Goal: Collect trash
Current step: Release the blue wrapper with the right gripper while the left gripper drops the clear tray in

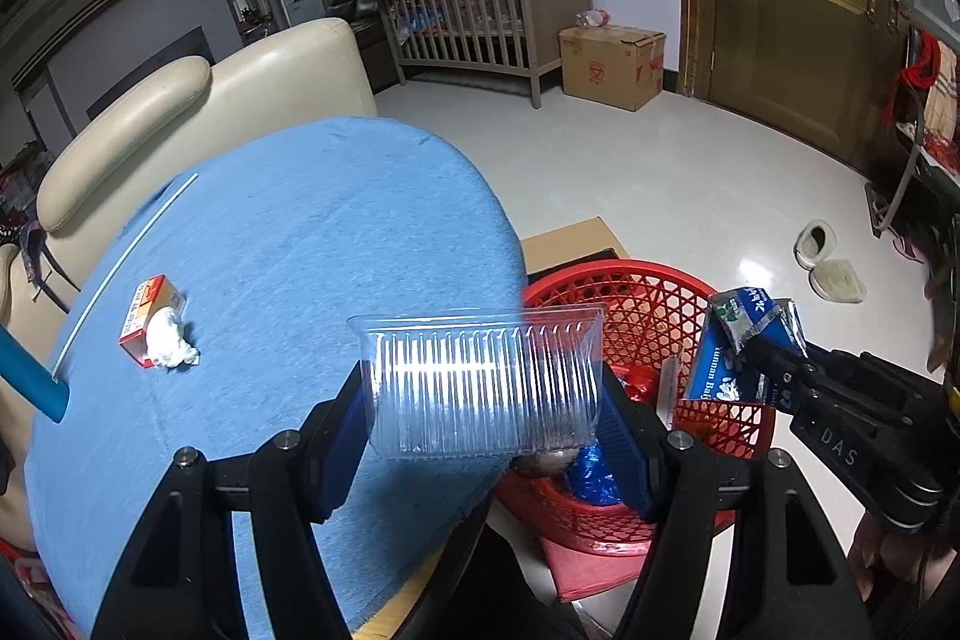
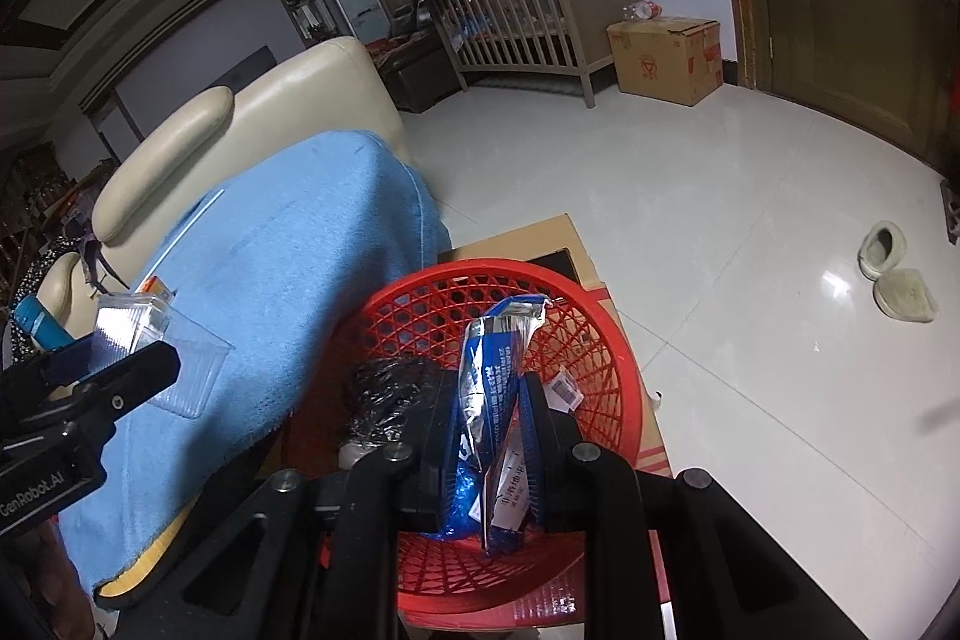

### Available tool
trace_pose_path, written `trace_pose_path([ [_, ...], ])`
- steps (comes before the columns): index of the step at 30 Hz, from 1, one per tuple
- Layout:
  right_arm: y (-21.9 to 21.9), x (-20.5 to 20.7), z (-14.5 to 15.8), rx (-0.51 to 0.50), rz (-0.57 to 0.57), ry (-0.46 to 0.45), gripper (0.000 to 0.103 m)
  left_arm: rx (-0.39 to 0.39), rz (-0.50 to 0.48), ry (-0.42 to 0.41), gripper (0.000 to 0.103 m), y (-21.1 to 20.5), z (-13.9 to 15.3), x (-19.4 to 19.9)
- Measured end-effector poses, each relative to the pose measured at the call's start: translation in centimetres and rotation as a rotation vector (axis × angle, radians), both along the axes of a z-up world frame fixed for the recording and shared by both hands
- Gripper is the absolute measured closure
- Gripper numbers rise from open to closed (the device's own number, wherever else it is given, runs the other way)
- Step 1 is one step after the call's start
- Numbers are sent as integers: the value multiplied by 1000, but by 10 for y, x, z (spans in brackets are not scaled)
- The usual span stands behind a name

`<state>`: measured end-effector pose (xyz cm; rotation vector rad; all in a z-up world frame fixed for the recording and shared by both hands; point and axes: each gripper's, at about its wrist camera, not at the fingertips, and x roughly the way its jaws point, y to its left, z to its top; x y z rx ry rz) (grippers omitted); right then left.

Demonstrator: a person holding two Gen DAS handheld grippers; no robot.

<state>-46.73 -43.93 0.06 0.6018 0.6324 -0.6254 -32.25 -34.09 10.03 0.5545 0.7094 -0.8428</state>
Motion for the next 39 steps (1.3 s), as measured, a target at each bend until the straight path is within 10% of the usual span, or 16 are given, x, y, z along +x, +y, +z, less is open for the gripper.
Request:
trace_pose_path([
  [21,-17,7,-22,75,30,72,80,24,-41,3,32,-22,-3,-9],
  [24,-18,6,-24,83,28,73,69,27,-42,13,32,-23,-5,-8],
  [26,-21,2,-23,84,9,61,23,29,-46,23,31,-23,-5,-8],
  [39,-44,-41,8,61,-149,-90,21,54,-88,44,31,-36,-15,-18],
])
